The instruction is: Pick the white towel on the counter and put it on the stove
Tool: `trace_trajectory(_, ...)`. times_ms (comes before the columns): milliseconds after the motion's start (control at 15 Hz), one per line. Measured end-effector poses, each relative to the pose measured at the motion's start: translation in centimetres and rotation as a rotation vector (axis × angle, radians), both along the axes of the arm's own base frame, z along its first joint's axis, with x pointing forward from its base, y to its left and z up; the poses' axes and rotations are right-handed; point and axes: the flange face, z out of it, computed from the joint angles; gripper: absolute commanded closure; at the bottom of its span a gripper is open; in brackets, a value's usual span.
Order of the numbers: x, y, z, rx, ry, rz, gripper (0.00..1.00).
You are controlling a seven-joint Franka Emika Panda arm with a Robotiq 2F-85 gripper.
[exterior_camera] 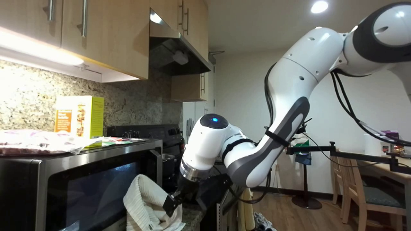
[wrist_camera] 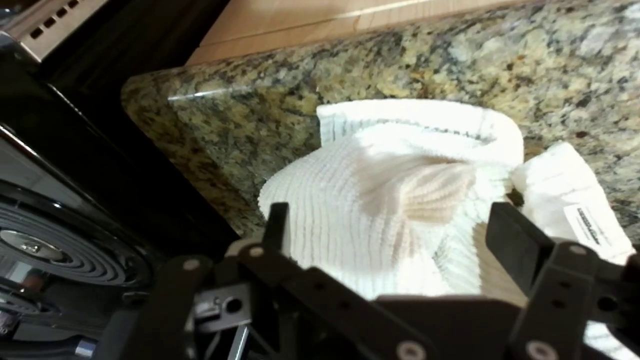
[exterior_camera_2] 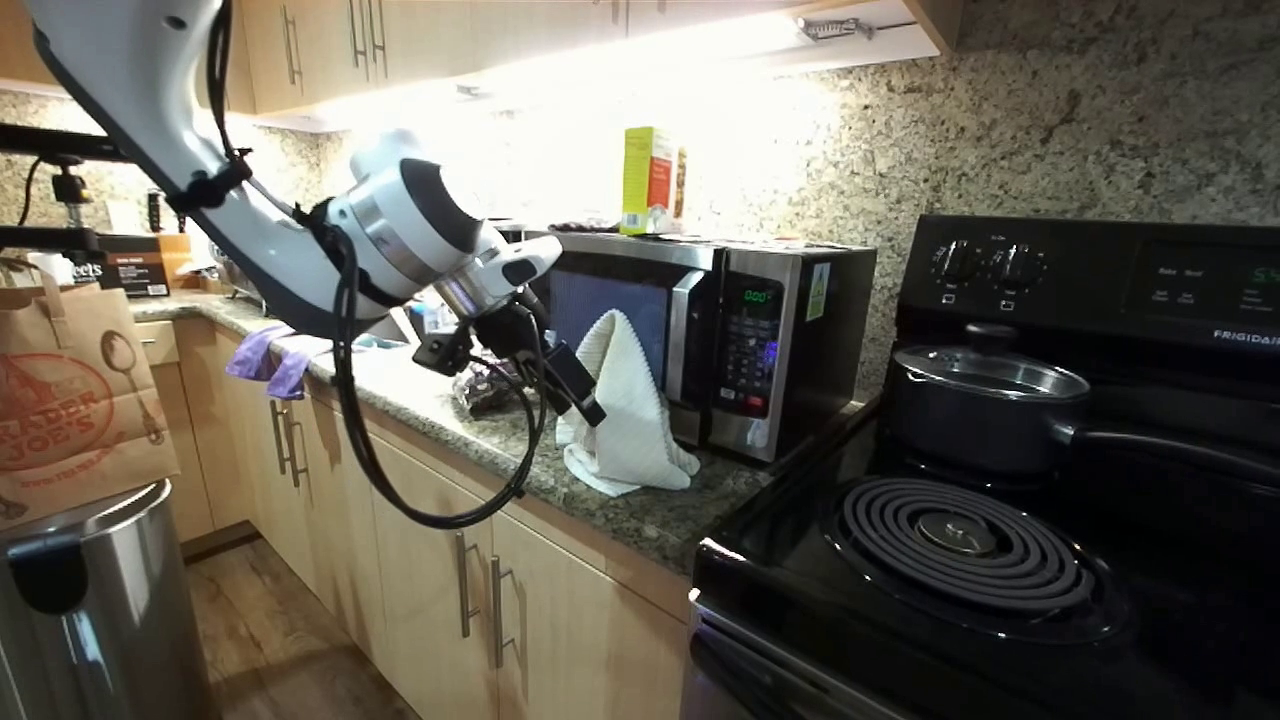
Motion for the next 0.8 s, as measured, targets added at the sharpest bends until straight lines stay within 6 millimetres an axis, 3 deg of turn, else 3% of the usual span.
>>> trace_trajectory(333,0.4,-0.3,0.1,-0.062,-0.054,0.019,0.0)
trace_trajectory(800,1.1,-0.4,-2.7,-0.012,-0.057,0.011,0.0)
